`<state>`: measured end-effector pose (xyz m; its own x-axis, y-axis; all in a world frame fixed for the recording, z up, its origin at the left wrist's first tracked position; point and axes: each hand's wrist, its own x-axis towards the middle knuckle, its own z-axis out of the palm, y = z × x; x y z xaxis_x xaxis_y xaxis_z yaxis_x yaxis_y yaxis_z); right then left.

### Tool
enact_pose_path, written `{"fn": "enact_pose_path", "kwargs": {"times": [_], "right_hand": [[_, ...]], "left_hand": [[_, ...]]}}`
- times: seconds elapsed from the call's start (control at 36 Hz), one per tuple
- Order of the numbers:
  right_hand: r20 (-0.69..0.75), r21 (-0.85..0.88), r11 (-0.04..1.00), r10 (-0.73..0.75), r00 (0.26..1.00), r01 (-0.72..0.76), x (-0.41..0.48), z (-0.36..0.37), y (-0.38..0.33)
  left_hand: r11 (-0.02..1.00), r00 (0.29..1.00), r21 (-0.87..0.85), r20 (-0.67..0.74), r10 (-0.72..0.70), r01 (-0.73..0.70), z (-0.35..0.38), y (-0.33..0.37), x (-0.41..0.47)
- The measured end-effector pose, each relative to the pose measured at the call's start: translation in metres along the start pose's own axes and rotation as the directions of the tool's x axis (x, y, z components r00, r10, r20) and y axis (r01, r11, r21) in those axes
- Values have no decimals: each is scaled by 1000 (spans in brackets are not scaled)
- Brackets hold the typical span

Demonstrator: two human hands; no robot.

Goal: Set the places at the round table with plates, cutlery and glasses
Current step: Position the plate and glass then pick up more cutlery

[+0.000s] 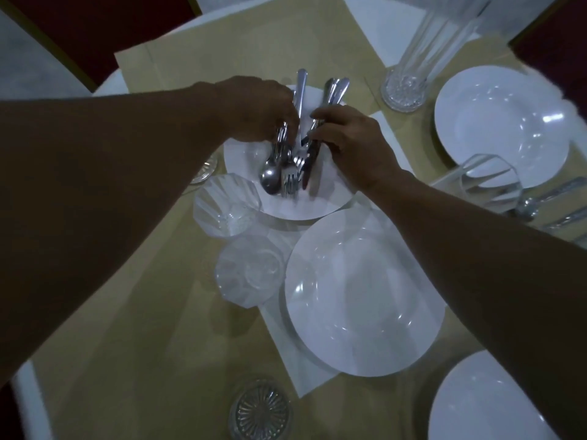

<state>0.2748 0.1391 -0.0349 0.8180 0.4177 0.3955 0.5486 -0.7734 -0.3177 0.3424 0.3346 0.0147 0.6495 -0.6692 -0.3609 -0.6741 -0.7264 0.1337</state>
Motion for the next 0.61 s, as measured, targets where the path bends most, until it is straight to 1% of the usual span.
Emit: {"fn": "enact_pose_path", "kwargs": {"times": [0.08, 0.19, 0.31, 0.39, 0.5, 0.61], "right_hand": [[-84, 28, 1000, -11, 996, 13, -3, -5, -6], [-183, 71, 997, 48, 982, -36, -8, -14, -17], [-328, 107, 990, 127, 936, -97, -16, -20, -31], [-405, 158, 978, 192, 894, -138, -28, -25, -44], [-454, 249, 950, 288, 843, -191, -48, -32, -65], [-445, 308, 917, 375, 813, -254, -65, -40, -90]], "left_hand": [[997, 999, 59, 11, 50, -51, 0, 0, 2], [992, 995, 84, 11, 98, -99, -1, 4, 1], [984, 993, 132, -2, 118, -117, -2, 7, 2], [973, 989, 181, -14, 150, -145, 0, 7, 7], [953, 979, 241, -32, 199, -185, 4, 6, 11], [951, 980, 250, -34, 198, -184, 4, 8, 11]]}}
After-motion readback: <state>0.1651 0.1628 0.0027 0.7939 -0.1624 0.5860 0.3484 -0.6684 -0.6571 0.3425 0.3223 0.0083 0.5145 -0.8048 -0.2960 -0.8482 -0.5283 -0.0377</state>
